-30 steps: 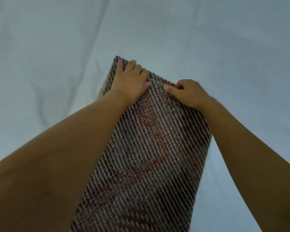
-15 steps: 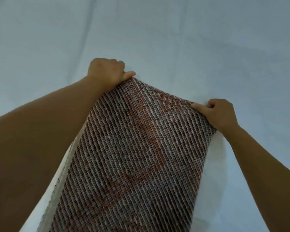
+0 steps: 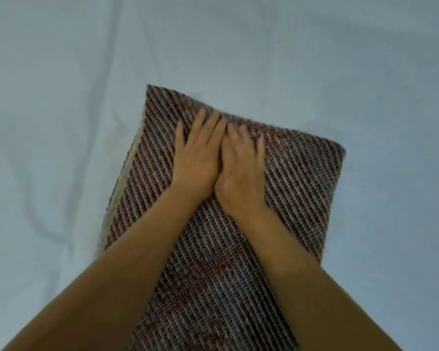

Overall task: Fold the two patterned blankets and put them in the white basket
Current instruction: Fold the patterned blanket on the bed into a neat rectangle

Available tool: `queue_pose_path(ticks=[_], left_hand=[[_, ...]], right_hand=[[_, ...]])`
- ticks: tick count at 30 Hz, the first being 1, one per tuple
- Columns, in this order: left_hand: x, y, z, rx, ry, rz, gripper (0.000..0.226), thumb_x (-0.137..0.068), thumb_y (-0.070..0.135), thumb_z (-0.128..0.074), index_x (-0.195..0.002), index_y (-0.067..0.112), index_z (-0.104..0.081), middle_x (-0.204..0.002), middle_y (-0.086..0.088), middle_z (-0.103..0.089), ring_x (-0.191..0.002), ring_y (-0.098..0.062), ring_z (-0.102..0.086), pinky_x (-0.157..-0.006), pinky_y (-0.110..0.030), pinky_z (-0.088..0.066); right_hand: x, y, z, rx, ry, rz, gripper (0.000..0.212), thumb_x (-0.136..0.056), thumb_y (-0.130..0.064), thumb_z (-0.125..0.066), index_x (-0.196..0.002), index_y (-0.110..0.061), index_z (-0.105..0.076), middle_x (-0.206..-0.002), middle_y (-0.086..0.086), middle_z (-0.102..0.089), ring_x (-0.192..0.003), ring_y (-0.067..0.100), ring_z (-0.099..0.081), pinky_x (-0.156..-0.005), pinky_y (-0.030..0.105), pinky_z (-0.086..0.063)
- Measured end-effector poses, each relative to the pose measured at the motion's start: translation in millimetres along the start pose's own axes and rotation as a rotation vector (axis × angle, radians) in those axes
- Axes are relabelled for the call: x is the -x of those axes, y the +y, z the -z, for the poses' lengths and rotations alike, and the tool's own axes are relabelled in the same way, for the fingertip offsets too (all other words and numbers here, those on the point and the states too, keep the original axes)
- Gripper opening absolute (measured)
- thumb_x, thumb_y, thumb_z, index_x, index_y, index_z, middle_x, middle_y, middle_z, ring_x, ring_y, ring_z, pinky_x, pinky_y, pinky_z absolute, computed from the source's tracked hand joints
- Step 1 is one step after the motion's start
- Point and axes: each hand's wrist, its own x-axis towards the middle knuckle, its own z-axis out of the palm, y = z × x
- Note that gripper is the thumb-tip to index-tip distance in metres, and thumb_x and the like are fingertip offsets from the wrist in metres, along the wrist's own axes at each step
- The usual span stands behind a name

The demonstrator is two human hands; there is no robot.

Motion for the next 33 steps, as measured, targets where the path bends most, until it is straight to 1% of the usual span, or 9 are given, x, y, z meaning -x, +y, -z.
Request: queue_pose_path(ticks=[2,7,10,13,16,22,28,31,33], left_hand=[[26,-17,-13,-0.004,-0.122,0.050,0.055,-0.099,0.039,-0.024,-0.149,0.021,-0.009,-0.158,0.000,-0.006,-0.145,-0.018,0.002,-0.112,-0.044,0.009],[27,-55,-22,-0.058,-0.098,0.137,0.076,-0.087,0.065,-0.012,-0.149,0.023,0.001,-0.158,-0.007,-0.001,-0.145,-0.023,0.003,-0.113,-0.042,0.009],[30,-60,-20,-0.071,-0.131,0.213,0.081,-0.085,0.068,-0.009,-0.149,0.020,0.004,-0.158,-0.010,0.002,-0.145,-0.024,0.005,-0.114,-0.043,0.008],[33,-71,-8,-0.085,-0.222,0.229,0.076,-0.090,0.063,-0.009,-0.148,0.017,0.007,-0.158,-0.007,0.006,-0.145,-0.023,0.007,-0.115,-0.047,0.004],[50,-82,10,-0.075,-0.251,0.258,0.068,-0.094,0.056,-0.009,-0.149,0.019,0.005,-0.158,-0.006,0.003,-0.145,-0.023,0.004,-0.114,-0.051,0.004],[199,-73,6,-0.059,-0.143,-0.057,0.063,-0.094,0.053,-0.019,-0.148,0.026,-0.003,-0.158,-0.008,-0.004,-0.145,-0.026,-0.001,-0.113,-0.052,0.002],[309,-115,-11,-0.010,-0.315,0.252,0.073,-0.080,0.068,0.002,-0.139,0.032,0.023,-0.158,-0.008,0.006,-0.145,-0.025,0.007,-0.113,-0.048,0.007],[344,-120,-5,-0.003,-0.382,0.274,0.072,-0.086,0.064,-0.003,-0.145,0.027,0.016,-0.157,-0.009,0.008,-0.144,-0.024,0.010,-0.114,-0.048,0.007],[363,-117,5,0.077,-0.356,0.312,0.068,-0.091,0.060,-0.015,-0.149,0.026,-0.002,-0.158,-0.011,0.003,-0.145,-0.027,0.007,-0.114,-0.049,0.002]], right_hand=[[14,5,-18,0.132,-0.141,0.078,0.053,-0.098,-0.031,-0.028,-0.147,-0.015,-0.018,-0.157,0.004,-0.015,-0.145,0.022,-0.006,-0.111,0.041,0.015],[36,75,-5,0.260,-0.100,-0.112,0.064,-0.093,-0.054,-0.015,-0.148,-0.023,-0.006,-0.157,0.004,-0.011,-0.144,0.024,-0.007,-0.110,0.038,0.014],[59,103,9,0.288,-0.135,-0.201,0.065,-0.092,-0.057,-0.009,-0.148,-0.025,-0.001,-0.158,0.004,-0.007,-0.145,0.022,-0.002,-0.111,0.034,0.016],[73,108,17,0.286,-0.131,-0.341,0.066,-0.094,-0.056,-0.011,-0.149,-0.023,0.002,-0.158,0.004,-0.001,-0.145,0.021,0.005,-0.114,0.041,0.010],[81,84,22,0.301,-0.118,-0.444,0.066,-0.095,-0.053,-0.013,-0.149,-0.017,0.003,-0.158,0.007,0.004,-0.145,0.025,0.008,-0.117,0.047,0.008],[178,-53,-29,0.169,-0.186,-0.136,0.069,-0.093,-0.056,-0.016,-0.148,-0.020,0.003,-0.157,0.007,0.004,-0.145,0.025,0.006,-0.111,0.043,0.015],[282,-75,-65,0.214,-0.160,-0.464,0.070,-0.089,-0.062,-0.009,-0.148,-0.027,0.006,-0.158,0.011,0.005,-0.144,0.028,0.008,-0.109,0.045,0.016],[330,-68,-63,0.221,-0.149,-0.644,0.072,-0.086,-0.063,-0.004,-0.147,-0.028,0.010,-0.157,0.012,0.006,-0.144,0.028,0.008,-0.113,0.047,0.012],[347,-64,-57,0.244,-0.167,-0.664,0.074,-0.085,-0.063,-0.005,-0.148,-0.026,0.006,-0.157,0.014,0.003,-0.144,0.029,0.005,-0.113,0.049,0.007]])
